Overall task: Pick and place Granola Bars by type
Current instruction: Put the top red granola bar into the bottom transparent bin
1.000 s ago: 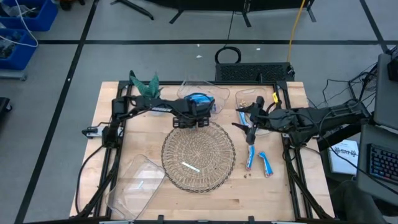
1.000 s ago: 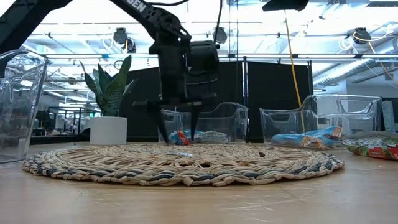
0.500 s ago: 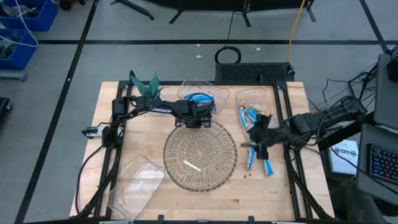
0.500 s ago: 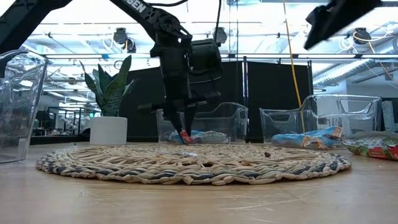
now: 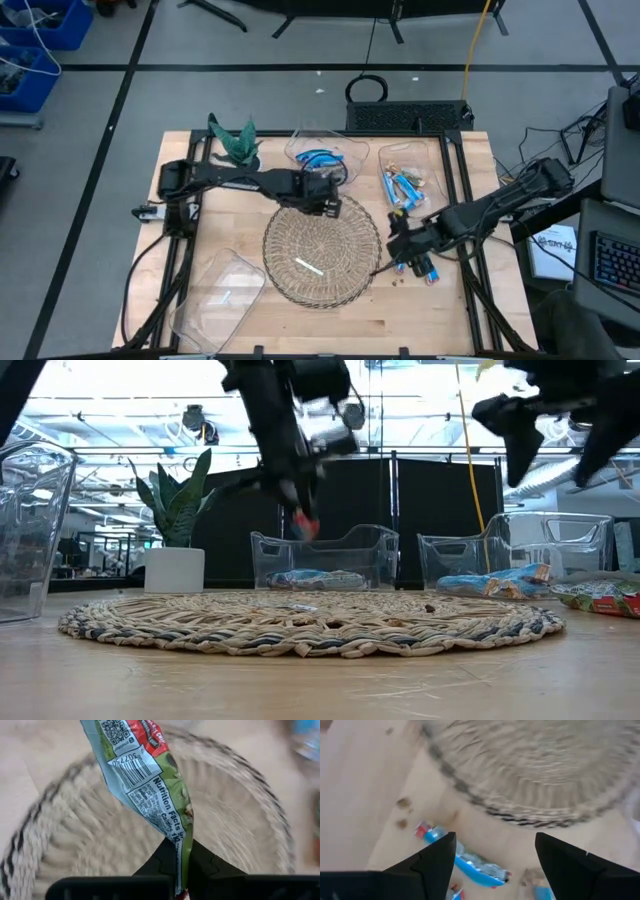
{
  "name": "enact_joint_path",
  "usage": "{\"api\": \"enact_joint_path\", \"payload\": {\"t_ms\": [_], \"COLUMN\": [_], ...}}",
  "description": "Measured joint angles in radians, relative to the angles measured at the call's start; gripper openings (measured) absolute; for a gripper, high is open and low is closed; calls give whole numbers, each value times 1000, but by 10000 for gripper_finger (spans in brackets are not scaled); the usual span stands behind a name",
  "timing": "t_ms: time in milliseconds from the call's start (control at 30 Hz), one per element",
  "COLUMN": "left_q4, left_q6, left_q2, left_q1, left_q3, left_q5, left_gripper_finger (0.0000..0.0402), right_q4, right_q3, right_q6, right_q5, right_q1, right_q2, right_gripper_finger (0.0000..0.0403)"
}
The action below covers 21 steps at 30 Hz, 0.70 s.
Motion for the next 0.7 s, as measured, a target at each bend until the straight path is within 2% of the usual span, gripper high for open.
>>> {"api": "enact_joint_path", "payload": {"t_ms": [233,433,700], "left_q4": [-44,-53,-175], "left_q6": [-15,-113,-366], "left_q2": [-143,-226,-244], "left_q1": [-193,-377,-582], "left_q3": [0,0,0], "left_q5": [-44,-79,-83], "left_gripper_finger": [15,15,15], "right_q4": [-57,-98,-113], "right_q3": [0,-1,-60], "right_q6": [-146,-261,-312], "right_q5": [-29,-26,-29], "right_q1": [-8,-39,-46], "right_q2": [69,113,133], "right_gripper_finger": [290,298,291]}}
